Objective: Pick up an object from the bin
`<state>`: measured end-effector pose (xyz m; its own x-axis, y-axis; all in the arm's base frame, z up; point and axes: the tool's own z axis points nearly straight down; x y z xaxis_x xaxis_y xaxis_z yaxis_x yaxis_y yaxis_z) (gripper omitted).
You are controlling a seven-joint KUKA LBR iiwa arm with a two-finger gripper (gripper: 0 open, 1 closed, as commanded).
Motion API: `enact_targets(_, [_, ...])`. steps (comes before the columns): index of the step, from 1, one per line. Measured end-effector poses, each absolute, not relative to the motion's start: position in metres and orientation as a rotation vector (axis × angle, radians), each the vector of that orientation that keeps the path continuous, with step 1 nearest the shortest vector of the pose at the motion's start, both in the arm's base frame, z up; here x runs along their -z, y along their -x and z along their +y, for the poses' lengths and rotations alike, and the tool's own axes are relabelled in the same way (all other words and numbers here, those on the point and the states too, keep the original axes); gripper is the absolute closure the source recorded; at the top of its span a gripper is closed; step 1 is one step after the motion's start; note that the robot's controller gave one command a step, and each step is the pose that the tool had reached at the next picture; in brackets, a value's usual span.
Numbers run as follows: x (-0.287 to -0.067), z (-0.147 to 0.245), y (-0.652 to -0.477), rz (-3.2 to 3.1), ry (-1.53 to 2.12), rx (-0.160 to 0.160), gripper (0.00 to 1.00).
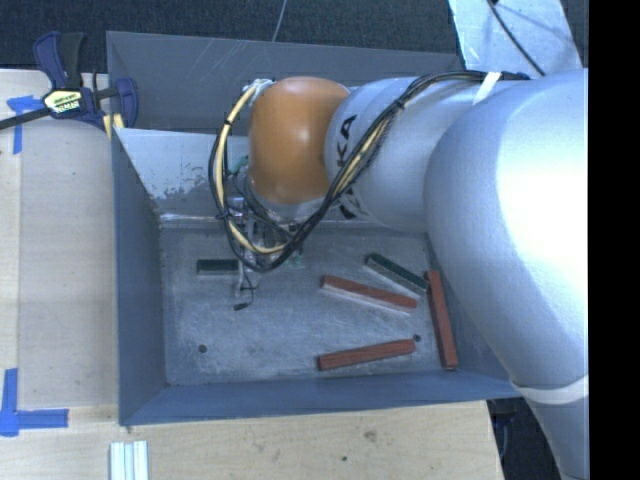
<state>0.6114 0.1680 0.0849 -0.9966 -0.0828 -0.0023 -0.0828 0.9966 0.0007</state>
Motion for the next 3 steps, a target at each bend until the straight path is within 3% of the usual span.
enact_targets(1, [-0.0849,0.1679,-0.6114,3.137,0.129,-0.001,1.0])
enact_targets(2, [-0.0849,0.1678,-0.6115,3.137,0.129,-0.002,0.0])
enact_targets(3, [-0.0849,0.1678,-0.6115,3.137,0.128,-0.001,1.0])
